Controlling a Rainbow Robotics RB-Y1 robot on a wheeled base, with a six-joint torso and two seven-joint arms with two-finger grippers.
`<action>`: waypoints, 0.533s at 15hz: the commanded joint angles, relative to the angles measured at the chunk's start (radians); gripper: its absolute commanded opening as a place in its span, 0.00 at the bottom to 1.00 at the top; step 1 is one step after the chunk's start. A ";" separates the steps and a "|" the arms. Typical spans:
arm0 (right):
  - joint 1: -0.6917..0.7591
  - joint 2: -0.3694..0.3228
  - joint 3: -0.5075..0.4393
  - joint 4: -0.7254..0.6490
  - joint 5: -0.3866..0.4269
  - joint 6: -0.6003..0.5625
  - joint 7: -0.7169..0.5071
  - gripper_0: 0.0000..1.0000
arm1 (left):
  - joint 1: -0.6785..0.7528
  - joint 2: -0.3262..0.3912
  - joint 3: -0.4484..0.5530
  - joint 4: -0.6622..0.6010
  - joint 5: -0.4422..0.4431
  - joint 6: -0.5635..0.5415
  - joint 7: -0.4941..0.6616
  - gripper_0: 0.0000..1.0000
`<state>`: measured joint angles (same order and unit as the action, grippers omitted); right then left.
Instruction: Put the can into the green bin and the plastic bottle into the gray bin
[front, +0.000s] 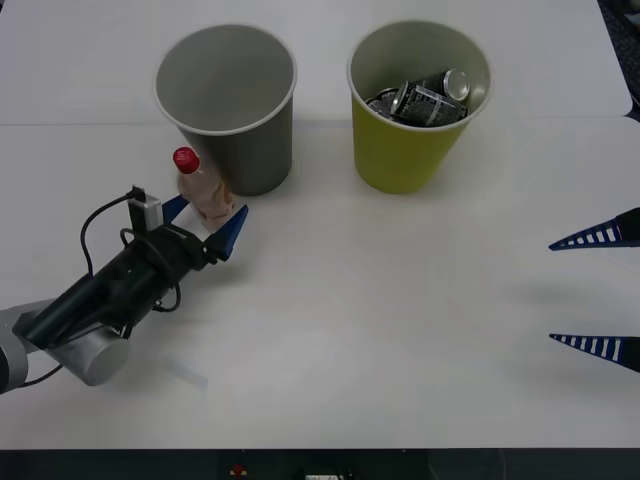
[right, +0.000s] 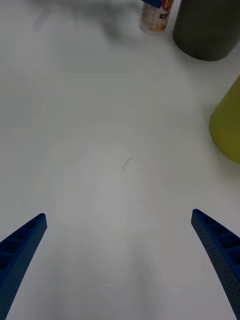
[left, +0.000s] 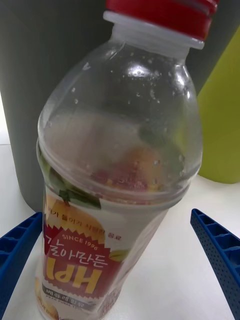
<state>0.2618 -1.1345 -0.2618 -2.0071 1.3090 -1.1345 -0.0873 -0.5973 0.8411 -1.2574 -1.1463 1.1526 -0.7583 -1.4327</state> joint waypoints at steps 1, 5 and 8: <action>0.000 0.000 0.000 0.000 0.000 0.000 0.000 1.00 | -0.024 -0.040 0.000 0.054 0.010 0.004 0.000 1.00; 0.000 0.000 0.000 0.000 0.000 0.000 0.000 1.00 | -0.032 -0.059 0.001 0.063 0.024 0.013 -0.006 0.63; 0.000 0.000 0.000 0.000 0.000 0.000 0.000 1.00 | -0.032 -0.057 0.001 0.063 0.019 0.014 -0.015 0.00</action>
<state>0.2618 -1.1345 -0.2618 -2.0071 1.3090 -1.1345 -0.0873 -0.6300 0.7827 -1.2565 -1.0828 1.1740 -0.7448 -1.4467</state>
